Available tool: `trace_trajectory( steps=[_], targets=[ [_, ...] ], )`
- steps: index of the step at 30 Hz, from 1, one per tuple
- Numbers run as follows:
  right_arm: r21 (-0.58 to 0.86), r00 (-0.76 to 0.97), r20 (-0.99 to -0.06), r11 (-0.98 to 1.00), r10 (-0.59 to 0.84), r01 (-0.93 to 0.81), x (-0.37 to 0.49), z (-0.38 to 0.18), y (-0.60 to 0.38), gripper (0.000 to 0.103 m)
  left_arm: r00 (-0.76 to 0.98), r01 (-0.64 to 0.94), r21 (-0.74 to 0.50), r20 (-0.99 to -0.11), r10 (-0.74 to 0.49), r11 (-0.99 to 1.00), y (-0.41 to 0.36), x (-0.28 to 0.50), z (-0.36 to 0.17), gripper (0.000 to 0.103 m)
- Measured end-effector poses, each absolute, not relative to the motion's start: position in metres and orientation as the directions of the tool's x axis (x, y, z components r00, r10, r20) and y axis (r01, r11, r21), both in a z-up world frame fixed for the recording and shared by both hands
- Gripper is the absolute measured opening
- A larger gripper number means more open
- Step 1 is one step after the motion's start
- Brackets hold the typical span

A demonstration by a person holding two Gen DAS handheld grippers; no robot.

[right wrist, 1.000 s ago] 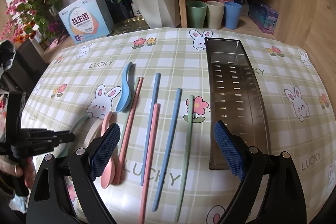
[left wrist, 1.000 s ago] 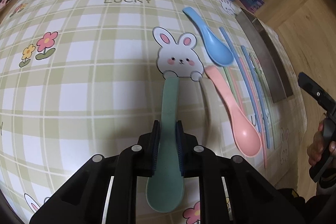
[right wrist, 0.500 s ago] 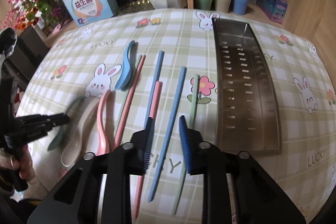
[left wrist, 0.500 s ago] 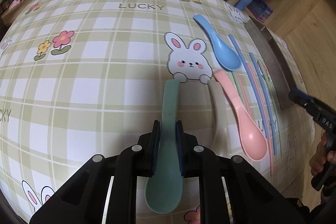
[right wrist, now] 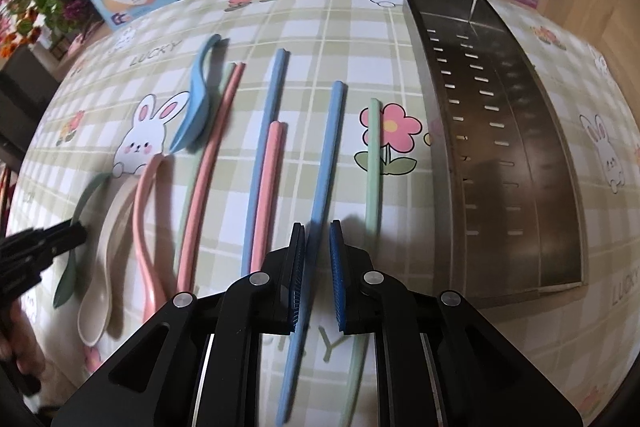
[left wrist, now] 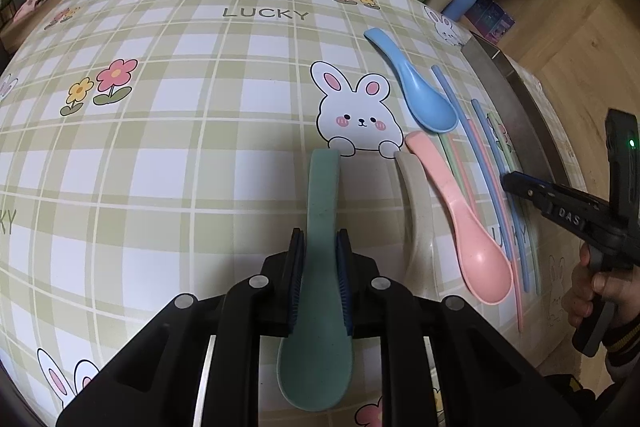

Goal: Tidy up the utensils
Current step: 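Lower the right gripper onto a blue chopstick and close it, then lift the blue chopstick with the right gripper, lower it into the steel tray, open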

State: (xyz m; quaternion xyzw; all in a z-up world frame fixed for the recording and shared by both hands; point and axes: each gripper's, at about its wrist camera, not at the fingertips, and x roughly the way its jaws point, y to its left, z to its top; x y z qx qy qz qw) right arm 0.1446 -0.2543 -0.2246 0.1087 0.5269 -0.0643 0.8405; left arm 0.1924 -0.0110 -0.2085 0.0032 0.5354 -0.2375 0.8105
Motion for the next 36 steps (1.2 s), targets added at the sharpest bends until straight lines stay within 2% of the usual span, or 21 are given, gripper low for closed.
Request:
trace_trajectory(
  steps=[8, 13, 17, 36],
  targets=[
    [0.077, 0.463, -0.886, 0.975, -0.027, 0.206, 0.156, -0.226, -0.249, 0.012, 0.319, 0.391, -0.235, -0.872, -0.371, 0.89, -0.014, 0.191, -0.208, 0.017],
    [0.079, 0.497, -0.867, 0.981, -0.019, 0.176, 0.149, -0.227, -0.247, 0.006, 0.326, 0.393, -0.226, -0.872, -0.365, 0.891, -0.015, 0.19, -0.208, 0.017],
    [0.072, 0.515, -0.857, 0.985, -0.02, 0.158, 0.138, -0.227, -0.244, 0.006, 0.329, 0.389, -0.223, -0.873, -0.361, 0.894, -0.016, 0.19, -0.208, 0.017],
    [0.143, 0.52, -0.853, 0.979, 0.048, 0.144, 0.118, -0.229, -0.248, 0.006, 0.339, 0.391, -0.184, -0.882, -0.327, 0.902, -0.017, 0.188, -0.209, 0.017]
  ],
)
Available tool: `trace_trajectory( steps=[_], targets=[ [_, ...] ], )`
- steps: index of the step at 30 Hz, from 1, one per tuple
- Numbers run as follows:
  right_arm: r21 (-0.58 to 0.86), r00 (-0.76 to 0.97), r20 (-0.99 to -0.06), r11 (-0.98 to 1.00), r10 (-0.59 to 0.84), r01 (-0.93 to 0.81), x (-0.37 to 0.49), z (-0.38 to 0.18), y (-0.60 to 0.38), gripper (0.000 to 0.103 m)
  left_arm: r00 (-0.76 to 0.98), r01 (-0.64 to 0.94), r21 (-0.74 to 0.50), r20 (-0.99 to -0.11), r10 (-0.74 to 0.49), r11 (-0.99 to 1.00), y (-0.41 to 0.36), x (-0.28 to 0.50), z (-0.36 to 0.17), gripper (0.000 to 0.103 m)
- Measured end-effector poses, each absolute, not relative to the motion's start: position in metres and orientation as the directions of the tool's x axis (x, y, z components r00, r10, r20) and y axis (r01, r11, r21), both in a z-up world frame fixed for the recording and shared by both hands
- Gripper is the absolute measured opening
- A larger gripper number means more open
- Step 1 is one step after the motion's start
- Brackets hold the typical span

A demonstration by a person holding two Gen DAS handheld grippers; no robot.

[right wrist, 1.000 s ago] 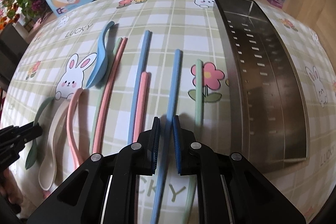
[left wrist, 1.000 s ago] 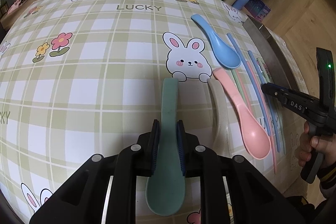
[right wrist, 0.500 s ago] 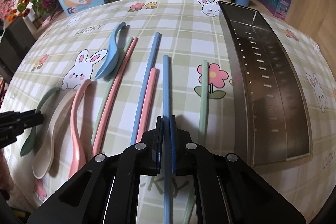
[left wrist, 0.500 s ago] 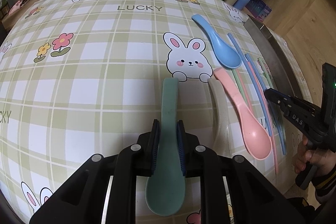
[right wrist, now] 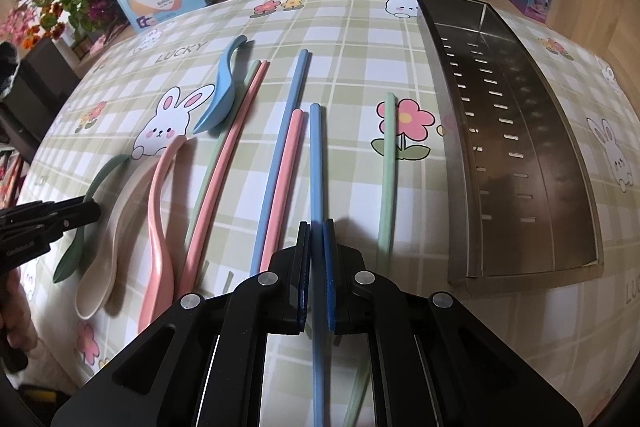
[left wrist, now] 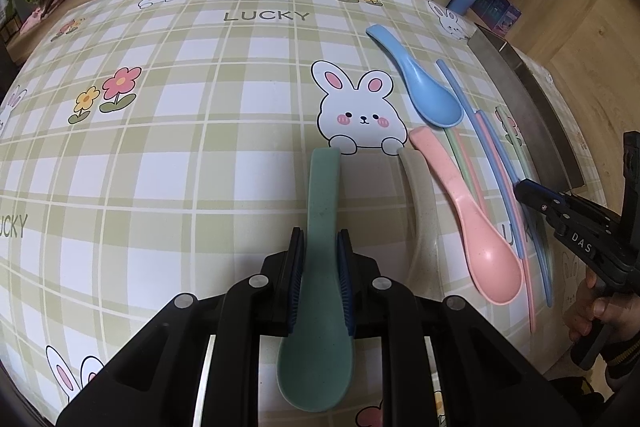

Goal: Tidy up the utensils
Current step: 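Lift the blue chopstick with the right gripper, lower it into the steel tray, open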

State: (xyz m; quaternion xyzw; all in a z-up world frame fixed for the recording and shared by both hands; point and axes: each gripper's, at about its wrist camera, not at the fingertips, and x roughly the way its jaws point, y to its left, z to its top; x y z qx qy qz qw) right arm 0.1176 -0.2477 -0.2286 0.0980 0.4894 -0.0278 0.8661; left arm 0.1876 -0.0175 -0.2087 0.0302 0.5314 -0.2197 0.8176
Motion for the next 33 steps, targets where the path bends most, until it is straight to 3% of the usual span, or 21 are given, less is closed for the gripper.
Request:
trace_trajectory(
  steps=[12, 24, 33],
  targets=[
    [0.205, 0.528, -0.843, 0.968, 0.099, 0.146, 0.116, -0.227, -0.255, 0.006, 0.319, 0.374, -0.217, -0.883, -0.344, 0.902, -0.014, 0.191, -0.208, 0.016],
    [0.317, 0.644, -0.749, 0.938, 0.156, 0.141, 0.103, -0.179, -0.277, 0.006, 0.379, 0.347, -0.275, -0.833, -0.402, 0.897, -0.008, 0.187, -0.163, 0.015],
    [0.286, 0.691, -0.721, 0.929, 0.046, 0.237, 0.123, -0.149, -0.354, 0.006, 0.414, 0.374, -0.269, -0.808, -0.42, 0.888, -0.042, 0.201, -0.131, 0.016]
  ],
)
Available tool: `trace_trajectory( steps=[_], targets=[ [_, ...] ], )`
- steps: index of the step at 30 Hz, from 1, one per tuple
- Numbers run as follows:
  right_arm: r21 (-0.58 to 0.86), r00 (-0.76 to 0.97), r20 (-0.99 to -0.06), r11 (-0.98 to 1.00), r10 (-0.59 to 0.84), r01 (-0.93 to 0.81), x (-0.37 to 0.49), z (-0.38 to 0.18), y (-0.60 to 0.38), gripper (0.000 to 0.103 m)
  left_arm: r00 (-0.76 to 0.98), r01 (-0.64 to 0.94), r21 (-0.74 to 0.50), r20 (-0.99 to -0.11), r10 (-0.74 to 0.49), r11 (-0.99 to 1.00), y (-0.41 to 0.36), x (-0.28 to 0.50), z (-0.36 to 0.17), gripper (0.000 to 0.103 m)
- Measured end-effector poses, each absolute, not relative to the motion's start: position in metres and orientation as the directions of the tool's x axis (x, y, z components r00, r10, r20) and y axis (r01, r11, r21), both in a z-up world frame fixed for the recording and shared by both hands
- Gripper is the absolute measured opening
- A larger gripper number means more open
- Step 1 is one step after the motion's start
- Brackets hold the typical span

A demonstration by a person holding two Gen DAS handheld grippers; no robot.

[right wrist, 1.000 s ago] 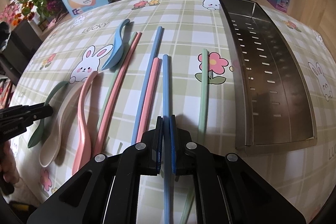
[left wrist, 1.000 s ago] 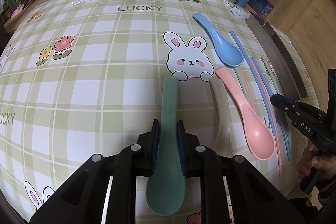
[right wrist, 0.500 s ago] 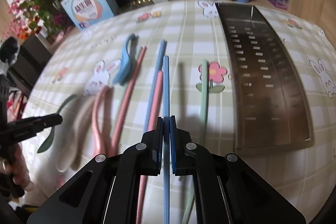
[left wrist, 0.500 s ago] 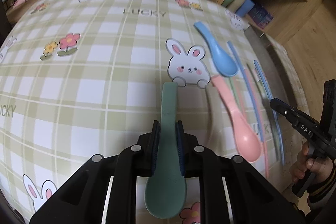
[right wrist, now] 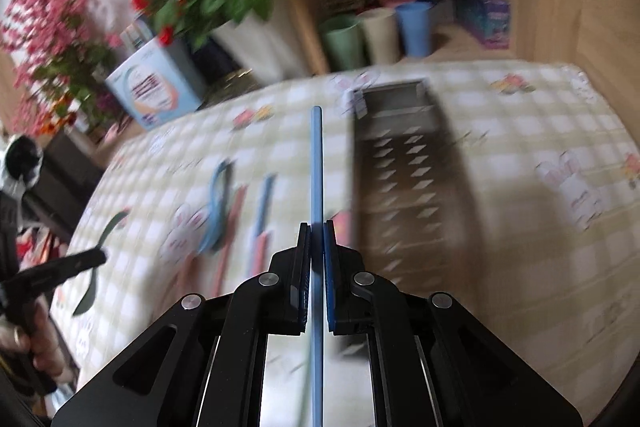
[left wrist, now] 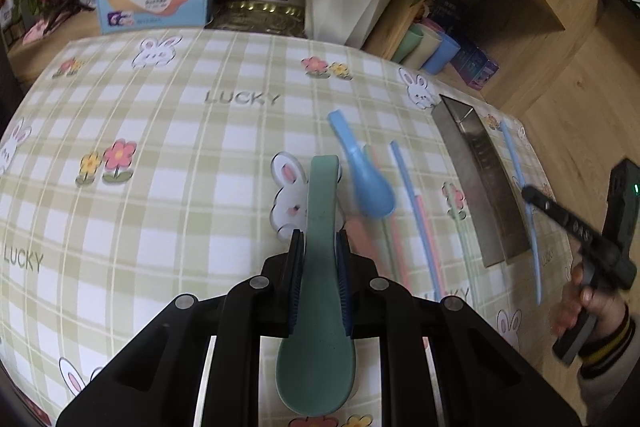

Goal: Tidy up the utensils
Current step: 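Lift the blue chopstick with the right gripper, lower it into the steel tray, open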

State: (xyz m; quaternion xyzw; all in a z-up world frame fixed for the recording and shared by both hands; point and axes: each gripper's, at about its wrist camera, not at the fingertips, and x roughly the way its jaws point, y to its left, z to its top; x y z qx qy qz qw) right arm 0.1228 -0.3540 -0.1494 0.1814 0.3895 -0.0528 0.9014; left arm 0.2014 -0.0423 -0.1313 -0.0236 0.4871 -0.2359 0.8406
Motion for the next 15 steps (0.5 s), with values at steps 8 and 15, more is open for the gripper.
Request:
trace_trajectory(
  steps=[8, 15],
  targets=[
    [0.169, 0.632, -0.774, 0.946, -0.046, 0.277, 0.173, -0.172, -0.399, 0.006, 0.43, 0.393, -0.269, -0.791, -0.435, 0.879, -0.081, 0.214, -0.117, 0.016],
    [0.132, 0.608, -0.792, 0.961, -0.047, 0.245, 0.179, -0.183, -0.396, 0.006, 0.419, 0.396, -0.259, -0.803, -0.424, 0.881, -0.099, 0.217, -0.121, 0.016]
  ],
)
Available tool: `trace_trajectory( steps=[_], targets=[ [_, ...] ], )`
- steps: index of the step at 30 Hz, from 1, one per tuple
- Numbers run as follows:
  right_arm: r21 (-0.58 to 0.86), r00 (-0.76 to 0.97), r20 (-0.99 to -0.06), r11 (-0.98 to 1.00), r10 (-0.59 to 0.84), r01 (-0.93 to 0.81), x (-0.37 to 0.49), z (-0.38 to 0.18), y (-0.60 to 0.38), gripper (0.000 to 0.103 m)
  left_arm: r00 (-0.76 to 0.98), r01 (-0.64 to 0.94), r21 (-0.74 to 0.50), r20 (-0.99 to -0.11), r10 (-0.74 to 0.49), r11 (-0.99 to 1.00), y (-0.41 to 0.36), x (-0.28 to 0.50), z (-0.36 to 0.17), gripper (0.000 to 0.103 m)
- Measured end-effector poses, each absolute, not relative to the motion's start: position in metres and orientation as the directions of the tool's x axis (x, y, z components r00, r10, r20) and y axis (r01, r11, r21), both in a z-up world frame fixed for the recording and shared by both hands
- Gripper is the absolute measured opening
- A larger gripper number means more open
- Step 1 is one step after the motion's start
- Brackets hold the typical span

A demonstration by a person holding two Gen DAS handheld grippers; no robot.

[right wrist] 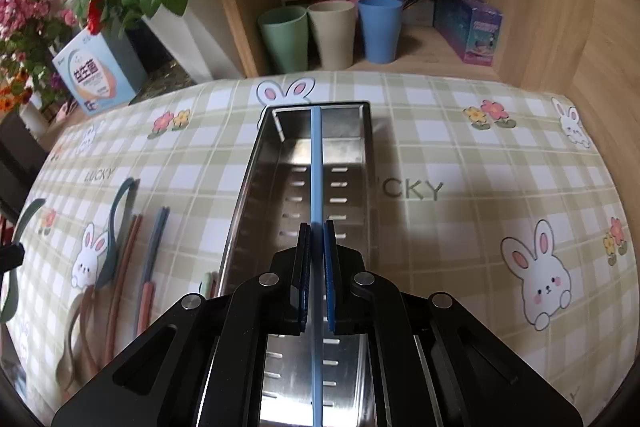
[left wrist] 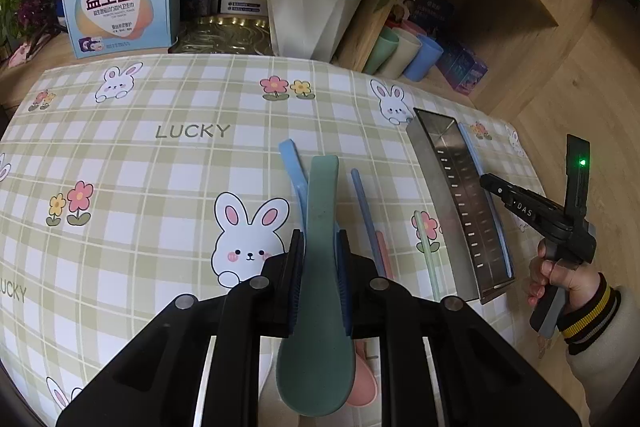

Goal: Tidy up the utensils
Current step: 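Lift the blue chopstick with the right gripper, lower it into the steel tray, open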

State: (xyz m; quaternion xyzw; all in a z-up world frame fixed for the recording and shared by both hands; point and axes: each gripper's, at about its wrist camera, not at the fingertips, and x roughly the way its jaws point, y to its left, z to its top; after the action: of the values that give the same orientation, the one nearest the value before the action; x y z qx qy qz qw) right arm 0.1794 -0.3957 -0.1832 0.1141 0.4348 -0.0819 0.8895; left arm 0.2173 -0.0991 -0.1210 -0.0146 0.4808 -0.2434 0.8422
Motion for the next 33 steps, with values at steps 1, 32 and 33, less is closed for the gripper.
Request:
trace_trajectory(
  steps=[1, 32, 33],
  targets=[
    [0.133, 0.605, -0.795, 0.959, -0.047, 0.249, 0.178, -0.185, -0.395, 0.006, 0.418, 0.394, -0.257, -0.805, -0.421, 0.882, -0.1, 0.217, -0.122, 0.016],
    [0.118, 0.557, -0.823, 0.924, -0.114, 0.363, 0.154, -0.183, -0.399, 0.008, 0.414, 0.338, -0.246, -0.828, -0.378, 0.908, -0.098, 0.218, -0.132, 0.016],
    [0.111, 0.555, -0.823, 0.924, -0.121, 0.365, 0.151, -0.18, -0.398, 0.008, 0.411, 0.341, -0.246, -0.829, -0.379, 0.907, -0.102, 0.218, -0.133, 0.016]
  ],
)
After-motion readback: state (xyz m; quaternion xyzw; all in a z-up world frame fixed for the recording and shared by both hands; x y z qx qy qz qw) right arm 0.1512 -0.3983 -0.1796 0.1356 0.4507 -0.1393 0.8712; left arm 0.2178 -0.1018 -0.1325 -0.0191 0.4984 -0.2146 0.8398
